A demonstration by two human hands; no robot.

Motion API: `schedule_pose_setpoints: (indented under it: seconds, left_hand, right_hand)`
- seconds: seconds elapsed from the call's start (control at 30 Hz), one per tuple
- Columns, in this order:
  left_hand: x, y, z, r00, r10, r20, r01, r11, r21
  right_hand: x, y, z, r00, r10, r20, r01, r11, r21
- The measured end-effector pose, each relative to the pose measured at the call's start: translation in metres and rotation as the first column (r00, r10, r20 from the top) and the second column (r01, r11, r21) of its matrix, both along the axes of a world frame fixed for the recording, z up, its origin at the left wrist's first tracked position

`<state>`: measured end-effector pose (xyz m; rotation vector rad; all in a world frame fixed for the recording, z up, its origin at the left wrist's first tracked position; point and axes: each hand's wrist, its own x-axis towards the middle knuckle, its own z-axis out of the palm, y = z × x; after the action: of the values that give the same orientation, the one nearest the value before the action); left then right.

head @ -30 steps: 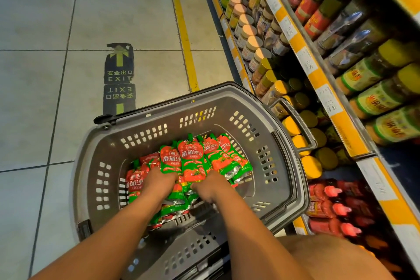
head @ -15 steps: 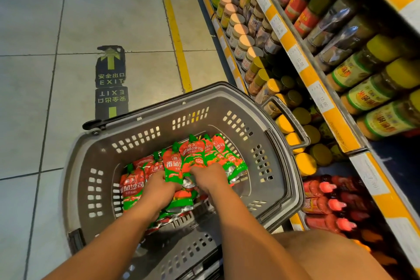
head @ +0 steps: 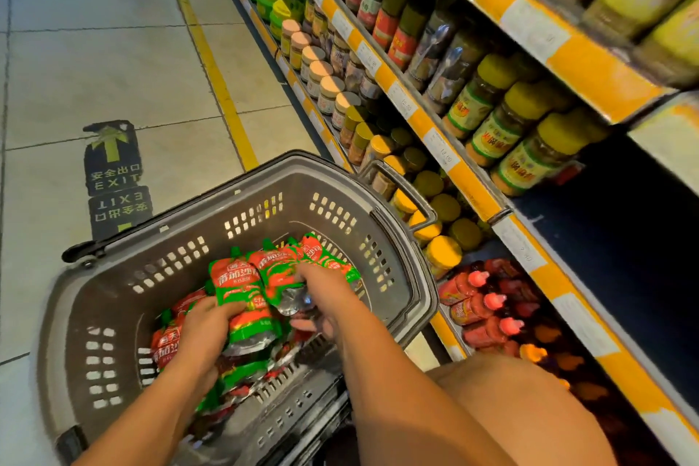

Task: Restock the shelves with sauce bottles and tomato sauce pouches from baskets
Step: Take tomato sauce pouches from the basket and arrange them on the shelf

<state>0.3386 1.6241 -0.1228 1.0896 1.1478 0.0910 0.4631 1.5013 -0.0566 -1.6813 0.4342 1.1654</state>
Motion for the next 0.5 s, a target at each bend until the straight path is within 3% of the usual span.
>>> schedule_pose_setpoints:
  seconds: [0.23,0.5]
  left_hand:
    - [0.018,-0.019,0.046,0.987,-0.03,0.158,0.031,1.0,-0.003]
    - [0.034,-0.048,0.113,0.941,-0.133,0.311,0.13,0.991,0.032]
  right_hand:
    - [-0.003,-0.038,0.048,0.994,-0.106,-0.03,0.11,0.976,0.19]
    - [-0.01,-0.103,0.084,0.947,-0.312,0.077,0.26,0.884,0.389]
